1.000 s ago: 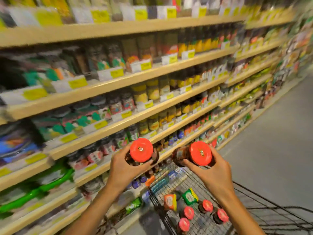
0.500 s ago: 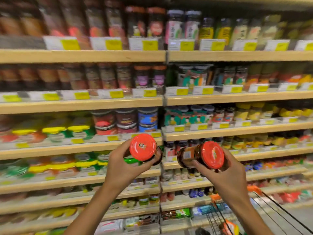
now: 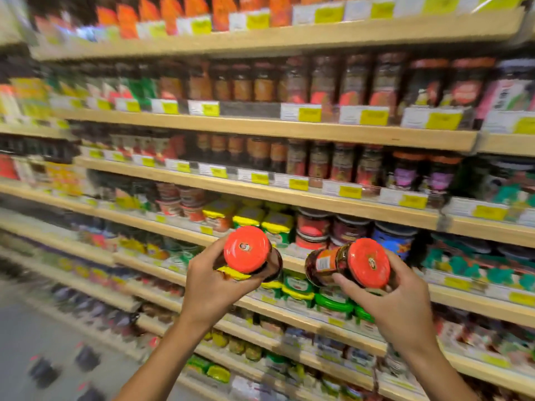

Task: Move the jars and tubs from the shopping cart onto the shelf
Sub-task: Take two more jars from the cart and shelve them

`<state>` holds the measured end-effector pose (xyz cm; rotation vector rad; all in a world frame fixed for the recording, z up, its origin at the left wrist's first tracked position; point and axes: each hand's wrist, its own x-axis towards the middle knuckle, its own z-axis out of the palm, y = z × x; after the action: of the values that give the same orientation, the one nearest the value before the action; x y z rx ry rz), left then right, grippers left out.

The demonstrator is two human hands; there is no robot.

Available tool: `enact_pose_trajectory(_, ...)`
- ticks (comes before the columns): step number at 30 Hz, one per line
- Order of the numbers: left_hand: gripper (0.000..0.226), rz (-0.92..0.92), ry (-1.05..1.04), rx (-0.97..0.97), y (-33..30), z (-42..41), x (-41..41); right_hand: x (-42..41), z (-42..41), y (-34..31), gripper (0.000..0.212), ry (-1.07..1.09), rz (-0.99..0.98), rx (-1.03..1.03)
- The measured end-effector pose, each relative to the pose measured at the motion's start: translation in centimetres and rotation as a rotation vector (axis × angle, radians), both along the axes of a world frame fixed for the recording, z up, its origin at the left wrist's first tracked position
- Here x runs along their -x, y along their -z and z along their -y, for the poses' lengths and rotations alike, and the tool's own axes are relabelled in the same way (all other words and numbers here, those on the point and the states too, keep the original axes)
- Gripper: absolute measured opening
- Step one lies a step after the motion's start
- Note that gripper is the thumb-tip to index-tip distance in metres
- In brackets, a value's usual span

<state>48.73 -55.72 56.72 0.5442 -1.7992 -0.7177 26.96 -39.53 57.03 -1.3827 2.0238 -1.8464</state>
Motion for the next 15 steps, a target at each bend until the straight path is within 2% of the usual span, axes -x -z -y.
enact_pose_trajectory(4,0.067,0.011,-0.106,0.007,-0.8,2.0,-2.6,-0.8,4.3,-1.0,0.063,-0.123,-0.003,0.037)
enact_pose_trajectory(10,0.069,-0.046,-0.233,0.013,-1.8,3.9,-5.4,-2.2,9.6,-2.0,0.072,-0.250,-0.056,0.063)
enact_pose_trajectory(15,0.067,-0.088,-0.296,0.026,-2.2,6.2,-7.5,-4.4,13.2,-2.7,0.062,-0.306,-0.078,0.071)
